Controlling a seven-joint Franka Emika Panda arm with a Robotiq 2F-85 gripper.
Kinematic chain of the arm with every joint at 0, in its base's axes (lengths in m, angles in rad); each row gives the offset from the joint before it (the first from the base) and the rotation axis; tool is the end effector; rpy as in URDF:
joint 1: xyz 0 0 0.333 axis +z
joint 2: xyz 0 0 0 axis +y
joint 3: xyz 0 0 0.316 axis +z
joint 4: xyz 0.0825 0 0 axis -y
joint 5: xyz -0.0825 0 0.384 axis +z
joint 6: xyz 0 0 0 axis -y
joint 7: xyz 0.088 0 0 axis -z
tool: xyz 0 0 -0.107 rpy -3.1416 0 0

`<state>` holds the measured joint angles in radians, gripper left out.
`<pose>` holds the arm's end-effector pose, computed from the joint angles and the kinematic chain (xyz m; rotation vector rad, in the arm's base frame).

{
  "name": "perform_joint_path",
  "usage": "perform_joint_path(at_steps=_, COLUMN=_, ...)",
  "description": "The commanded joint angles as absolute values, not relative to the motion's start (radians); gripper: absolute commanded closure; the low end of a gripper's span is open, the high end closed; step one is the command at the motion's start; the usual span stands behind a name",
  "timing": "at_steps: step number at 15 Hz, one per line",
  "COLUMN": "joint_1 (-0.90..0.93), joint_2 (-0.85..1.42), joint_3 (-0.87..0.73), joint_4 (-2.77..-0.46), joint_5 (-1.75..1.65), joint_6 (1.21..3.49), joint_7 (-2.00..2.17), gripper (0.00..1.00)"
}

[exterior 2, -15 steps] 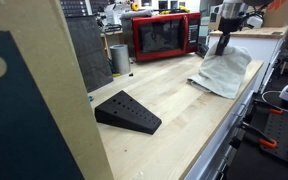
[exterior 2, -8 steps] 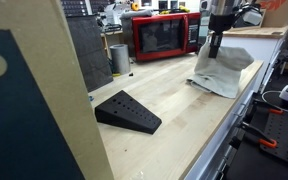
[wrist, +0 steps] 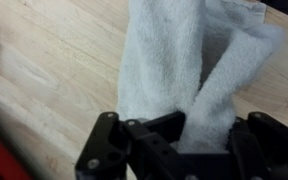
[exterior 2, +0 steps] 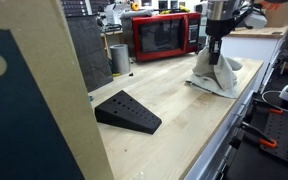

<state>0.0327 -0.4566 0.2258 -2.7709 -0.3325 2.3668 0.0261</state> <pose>0.3577 0.0836 0.3487 2.7413 0.6233 0.1050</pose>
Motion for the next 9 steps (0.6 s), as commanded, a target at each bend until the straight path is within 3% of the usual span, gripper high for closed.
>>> perform_joint_path(at_steps=1, joint_1=0.037, joint_2=-0.464, joint_3=0.271, joint_4=-2.763, joint_5=-0.420, joint_6=2.309, joint_7=0.109, gripper=1.00)
perform_joint_path(at_steps=5, joint_1=0.042, joint_2=-0.428, joint_3=0.307, joint_4=-2.748, joint_5=-0.493, joint_6=2.291, joint_7=0.171, gripper=1.00)
perform_joint_path(at_steps=6, joint_1=0.043, joint_2=-0.425, joint_3=0.312, joint_4=-2.748, joint_5=-0.505, joint_6=2.295, joint_7=0.186, gripper=0.75)
perform_joint_path(at_steps=7, joint_1=0.044, joint_2=-0.425, joint_3=0.317, joint_4=-2.750, joint_5=-0.514, joint_6=2.300, joint_7=0.200, gripper=0.74)
perform_joint_path(at_steps=9, joint_1=0.048, joint_2=-0.429, joint_3=0.320, joint_4=-2.752, joint_5=-0.536, joint_6=2.307, joint_7=0.216, gripper=0.60)
